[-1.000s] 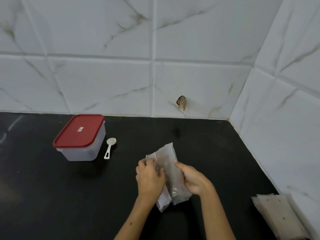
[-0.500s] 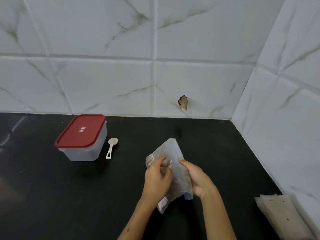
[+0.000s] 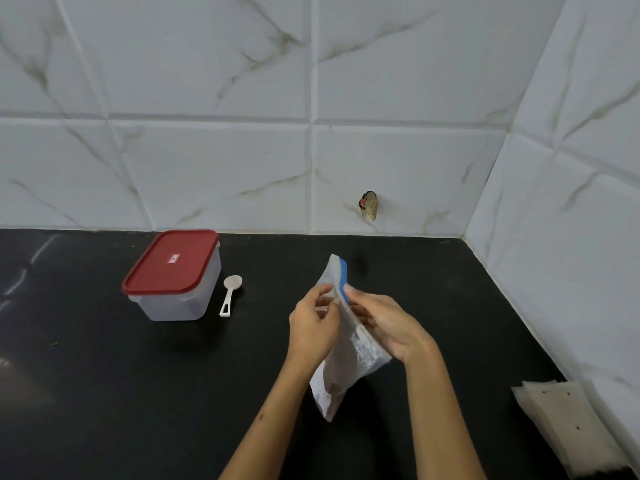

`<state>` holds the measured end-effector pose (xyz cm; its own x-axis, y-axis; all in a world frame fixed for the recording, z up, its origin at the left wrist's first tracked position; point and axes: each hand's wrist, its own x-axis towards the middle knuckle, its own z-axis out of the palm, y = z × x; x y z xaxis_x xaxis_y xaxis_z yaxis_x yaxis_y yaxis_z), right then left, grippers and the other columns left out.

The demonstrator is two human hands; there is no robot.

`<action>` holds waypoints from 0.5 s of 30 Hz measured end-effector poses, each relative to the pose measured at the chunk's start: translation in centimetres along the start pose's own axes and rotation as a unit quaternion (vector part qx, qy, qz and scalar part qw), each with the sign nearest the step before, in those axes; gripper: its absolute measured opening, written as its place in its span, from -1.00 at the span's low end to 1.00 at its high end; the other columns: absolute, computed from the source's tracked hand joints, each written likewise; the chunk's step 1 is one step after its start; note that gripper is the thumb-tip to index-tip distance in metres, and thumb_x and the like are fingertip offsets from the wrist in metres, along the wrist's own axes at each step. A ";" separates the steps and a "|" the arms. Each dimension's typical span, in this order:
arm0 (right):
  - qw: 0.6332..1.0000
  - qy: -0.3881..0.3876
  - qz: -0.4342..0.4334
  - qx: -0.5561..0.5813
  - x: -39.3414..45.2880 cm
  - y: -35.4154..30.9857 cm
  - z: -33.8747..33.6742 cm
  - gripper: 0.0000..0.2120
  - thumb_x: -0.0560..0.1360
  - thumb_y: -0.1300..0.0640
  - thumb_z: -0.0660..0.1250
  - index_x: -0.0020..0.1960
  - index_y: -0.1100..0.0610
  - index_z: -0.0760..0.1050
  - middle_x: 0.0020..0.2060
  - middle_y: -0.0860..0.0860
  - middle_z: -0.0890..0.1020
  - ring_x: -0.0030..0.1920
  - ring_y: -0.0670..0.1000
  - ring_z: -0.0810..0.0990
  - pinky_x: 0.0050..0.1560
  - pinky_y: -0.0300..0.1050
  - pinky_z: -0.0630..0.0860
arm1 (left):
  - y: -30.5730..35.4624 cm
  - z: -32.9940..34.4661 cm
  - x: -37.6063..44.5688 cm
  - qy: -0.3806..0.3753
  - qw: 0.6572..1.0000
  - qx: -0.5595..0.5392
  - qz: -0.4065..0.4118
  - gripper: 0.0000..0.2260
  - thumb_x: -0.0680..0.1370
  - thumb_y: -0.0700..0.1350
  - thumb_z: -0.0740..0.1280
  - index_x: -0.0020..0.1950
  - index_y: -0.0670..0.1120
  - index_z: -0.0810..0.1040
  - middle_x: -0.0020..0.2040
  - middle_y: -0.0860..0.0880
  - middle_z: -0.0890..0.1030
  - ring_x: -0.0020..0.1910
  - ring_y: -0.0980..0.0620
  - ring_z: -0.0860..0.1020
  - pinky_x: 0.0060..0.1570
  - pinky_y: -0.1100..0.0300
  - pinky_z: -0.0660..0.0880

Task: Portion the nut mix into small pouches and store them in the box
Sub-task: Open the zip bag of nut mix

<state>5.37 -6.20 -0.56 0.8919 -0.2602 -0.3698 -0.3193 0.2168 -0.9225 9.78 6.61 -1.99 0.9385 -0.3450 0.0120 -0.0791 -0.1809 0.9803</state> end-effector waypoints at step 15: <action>0.992 0.101 -0.069 0.016 0.2 -1.4 4.2 -0.88 0.55 0.18 0.29 -0.06 0.09 0.62 -0.16 0.07 0.67 -0.16 0.01 0.67 -0.21 -0.14 0.57 | 1.9 -2.4 0.9 -0.028 0.999 -0.041 0.015 -0.78 0.61 -0.25 0.18 -0.08 -0.07 0.60 -0.10 -0.03 0.65 -0.08 0.03 0.64 -0.14 0.25 0.60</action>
<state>7.37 -2.65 1.12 0.8426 -0.4725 -0.2584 -0.1859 0.1953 -0.9630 11.29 8.16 0.39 0.9155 -0.4011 0.0320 -0.0766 -0.0956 0.9925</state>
